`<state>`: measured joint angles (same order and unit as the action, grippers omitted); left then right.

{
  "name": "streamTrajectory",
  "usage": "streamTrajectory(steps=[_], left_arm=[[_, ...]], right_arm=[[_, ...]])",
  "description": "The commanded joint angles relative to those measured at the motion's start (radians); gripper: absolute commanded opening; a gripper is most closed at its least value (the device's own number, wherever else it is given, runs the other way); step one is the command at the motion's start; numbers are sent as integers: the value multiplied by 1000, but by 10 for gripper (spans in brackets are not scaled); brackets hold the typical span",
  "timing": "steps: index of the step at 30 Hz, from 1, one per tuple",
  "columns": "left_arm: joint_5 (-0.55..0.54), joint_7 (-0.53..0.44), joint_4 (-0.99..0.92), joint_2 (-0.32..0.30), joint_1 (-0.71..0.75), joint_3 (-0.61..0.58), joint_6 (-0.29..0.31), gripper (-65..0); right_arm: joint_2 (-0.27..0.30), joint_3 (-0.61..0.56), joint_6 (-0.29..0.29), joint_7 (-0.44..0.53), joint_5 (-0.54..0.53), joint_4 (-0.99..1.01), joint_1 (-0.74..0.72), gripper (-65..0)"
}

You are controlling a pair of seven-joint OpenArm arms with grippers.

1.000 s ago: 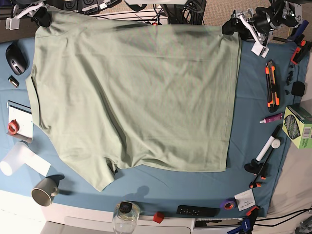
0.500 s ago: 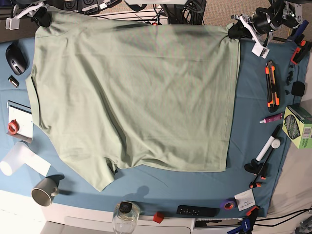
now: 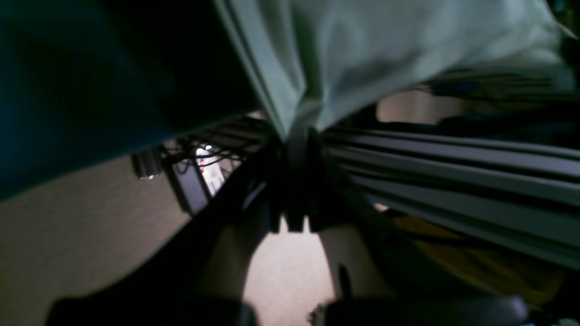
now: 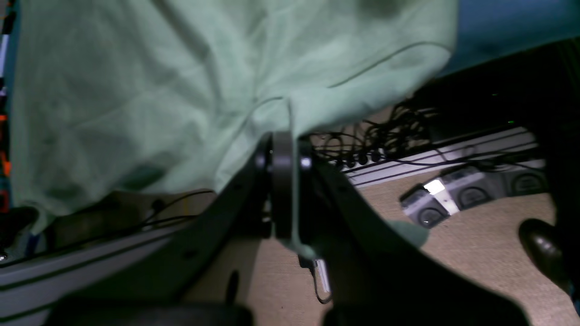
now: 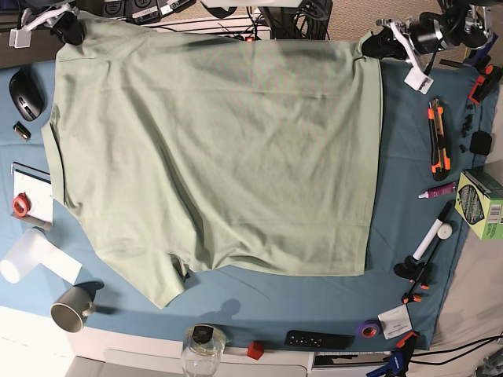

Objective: Fold the T-shirt properly
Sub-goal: 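Hold the shirt raised by both shoulders with both grippers, then lower the shoulders and lay the shirt flat, releasing both grippers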

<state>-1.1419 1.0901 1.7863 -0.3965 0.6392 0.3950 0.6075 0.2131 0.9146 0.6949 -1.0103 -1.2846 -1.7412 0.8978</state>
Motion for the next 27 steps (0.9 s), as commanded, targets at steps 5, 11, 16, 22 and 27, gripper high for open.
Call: streamTrajectory(steps=[5,11,16,22,27], left_arm=[[-129,40,14,-19,6,8,48,-650],[-130,36,14,-19,-32,8,48,-650],[-78,9,14,-19,-98,8,33,-650],[46,-68,13,-19,-175,6,-32,-650],[140,-127,11,-19,-241,6,-69,-650]], right_arm=[[11,15,3,8,-66,-19,13,-650],[5,15,3,19,-29,-129,-20,-650],[-35,14,3,57,85,-203,-120,-650],[-79,14,3,111,232,-200,-260,-650],[-94,-8,3,157,348,-174,-388,-650]])
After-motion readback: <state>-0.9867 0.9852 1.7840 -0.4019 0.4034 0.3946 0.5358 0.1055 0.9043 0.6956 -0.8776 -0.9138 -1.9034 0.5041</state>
